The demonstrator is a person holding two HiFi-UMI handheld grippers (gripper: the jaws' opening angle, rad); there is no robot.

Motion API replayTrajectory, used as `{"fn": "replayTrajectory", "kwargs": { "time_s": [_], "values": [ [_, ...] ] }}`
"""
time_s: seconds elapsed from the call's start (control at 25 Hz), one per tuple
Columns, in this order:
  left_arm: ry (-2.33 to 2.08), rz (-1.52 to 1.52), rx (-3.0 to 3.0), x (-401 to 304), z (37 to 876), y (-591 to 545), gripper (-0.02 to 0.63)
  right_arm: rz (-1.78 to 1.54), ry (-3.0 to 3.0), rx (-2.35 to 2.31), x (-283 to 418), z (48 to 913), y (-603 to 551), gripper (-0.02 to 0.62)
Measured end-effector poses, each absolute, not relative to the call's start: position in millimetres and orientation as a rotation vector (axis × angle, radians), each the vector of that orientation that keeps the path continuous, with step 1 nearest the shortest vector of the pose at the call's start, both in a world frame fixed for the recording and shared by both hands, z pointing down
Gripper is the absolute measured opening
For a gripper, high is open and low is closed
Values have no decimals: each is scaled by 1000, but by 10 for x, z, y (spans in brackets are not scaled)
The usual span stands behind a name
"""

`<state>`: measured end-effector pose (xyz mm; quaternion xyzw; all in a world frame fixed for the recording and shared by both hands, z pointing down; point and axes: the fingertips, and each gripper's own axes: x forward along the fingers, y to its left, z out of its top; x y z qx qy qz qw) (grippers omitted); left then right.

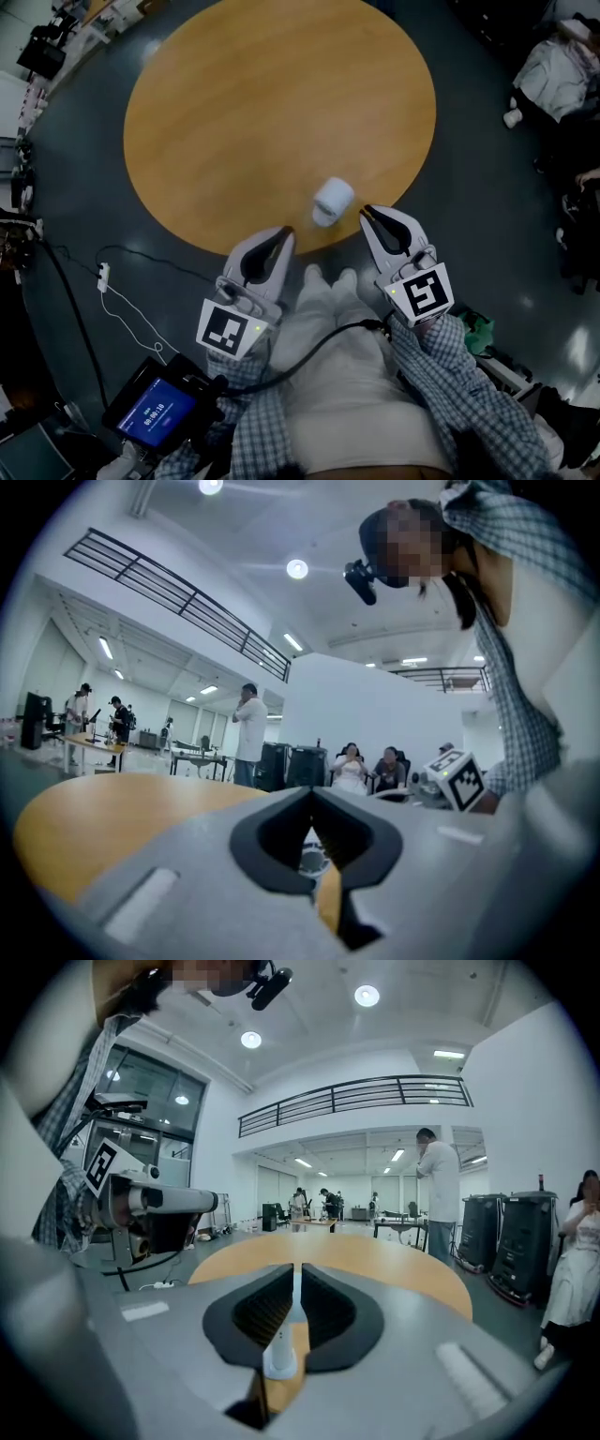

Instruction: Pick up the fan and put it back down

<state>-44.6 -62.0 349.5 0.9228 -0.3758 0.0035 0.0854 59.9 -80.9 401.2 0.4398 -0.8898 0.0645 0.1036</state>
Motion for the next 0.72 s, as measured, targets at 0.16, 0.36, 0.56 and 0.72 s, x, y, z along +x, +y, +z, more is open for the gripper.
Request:
{"fn": "replayTrajectory", "kwargs": {
  "time_s": [0.16,0.36,0.56,0.72],
  "values": [
    [-1139,3,2782,-475,3234,-558,-2,136,-2649,1347,643,3672,-808,-6],
    [-1148,-32,2836,-481,3045,-611,-2,119,-2689,1379,632,3406,-892,-6],
    [-1152,-26,2859,-519,2994,-653,-2,129,-2733,1371,558,3249,-928,-6],
    [-1148,-18,2878,-521,2980,-665,-2,124,-2750,1360,534,3207,-924,-6]
  ]
}}
